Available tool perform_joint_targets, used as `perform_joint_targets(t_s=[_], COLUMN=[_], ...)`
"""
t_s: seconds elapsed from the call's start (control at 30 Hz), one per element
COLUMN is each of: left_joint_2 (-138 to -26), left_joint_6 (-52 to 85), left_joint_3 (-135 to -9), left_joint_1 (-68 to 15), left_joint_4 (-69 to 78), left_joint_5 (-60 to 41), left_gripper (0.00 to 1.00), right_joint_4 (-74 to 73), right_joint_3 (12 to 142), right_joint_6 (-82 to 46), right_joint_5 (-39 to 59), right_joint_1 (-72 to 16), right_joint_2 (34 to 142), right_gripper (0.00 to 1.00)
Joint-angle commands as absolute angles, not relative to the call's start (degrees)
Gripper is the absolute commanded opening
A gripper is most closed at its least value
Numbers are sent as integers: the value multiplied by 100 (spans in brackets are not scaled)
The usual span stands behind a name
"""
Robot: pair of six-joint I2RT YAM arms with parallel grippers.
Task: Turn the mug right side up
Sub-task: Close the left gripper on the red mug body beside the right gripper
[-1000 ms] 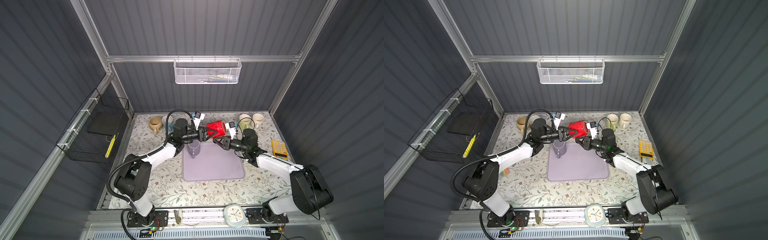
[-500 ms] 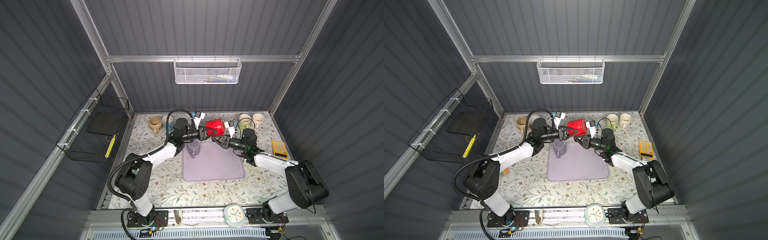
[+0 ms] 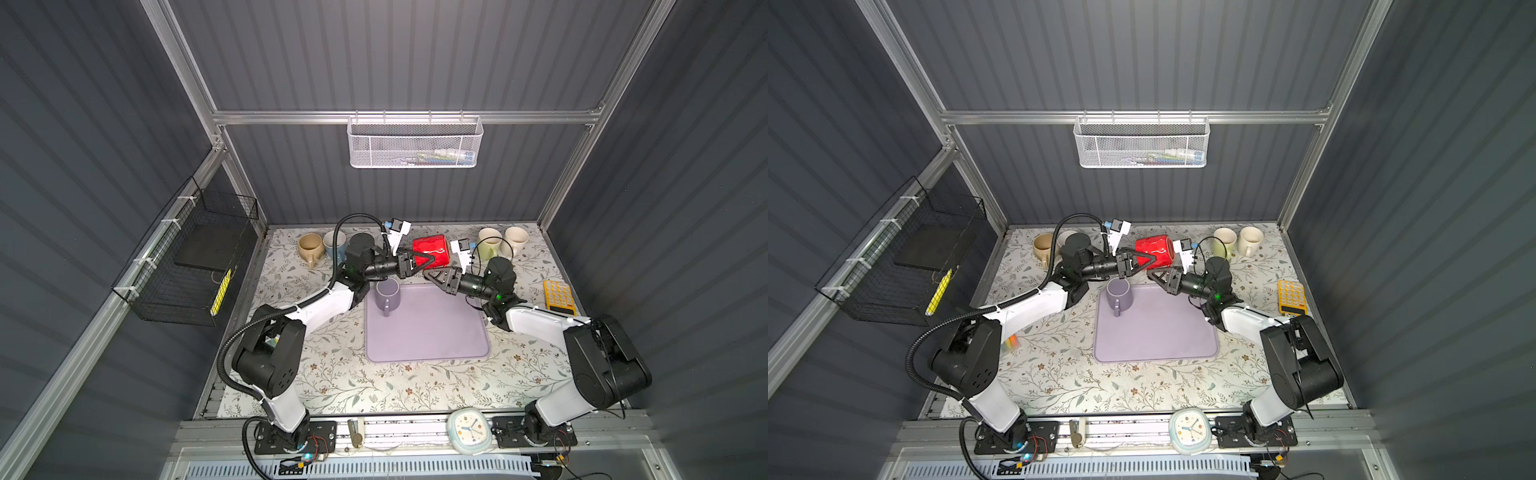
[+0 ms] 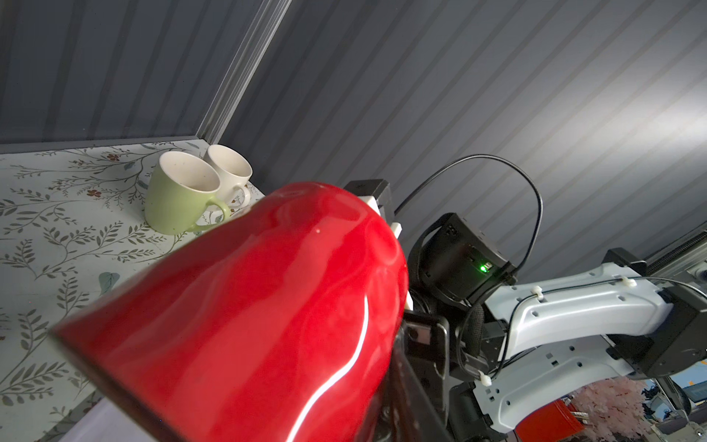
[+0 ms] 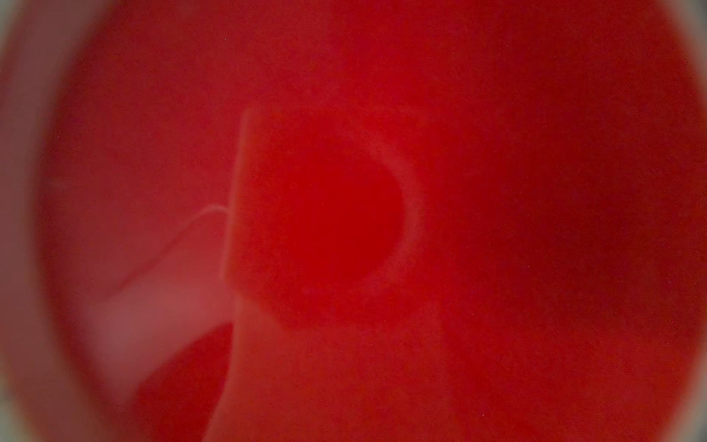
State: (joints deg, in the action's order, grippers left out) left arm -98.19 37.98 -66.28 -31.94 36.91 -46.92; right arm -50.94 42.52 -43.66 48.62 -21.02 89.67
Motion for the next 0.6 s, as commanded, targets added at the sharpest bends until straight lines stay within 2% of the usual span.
perform_joint_targets(t_s=[0.0, 0.47, 0.57], left_joint_2=[-9913, -10150, -10125], left_joint_6=[3888, 4202, 4195], left_joint_3=[-6934, -7126, -7112], left_joint_1=[-3313, -3313, -3305], left_joint_4=[3907, 4386, 4394], left_joint_5=[-4692, -4786, -4773], left_gripper=[24, 9, 6], right_joint_4=[-5733, -6079, -6106], right_joint_3=[4263, 4217, 4212], right_joint_6=[-4280, -4460, -4482], right_joint_5=[4895, 4957, 4922], right_joint_1=[-2202, -2186, -2179], right_joint_2=[9070, 9205, 9254], right_gripper=[11, 28, 37])
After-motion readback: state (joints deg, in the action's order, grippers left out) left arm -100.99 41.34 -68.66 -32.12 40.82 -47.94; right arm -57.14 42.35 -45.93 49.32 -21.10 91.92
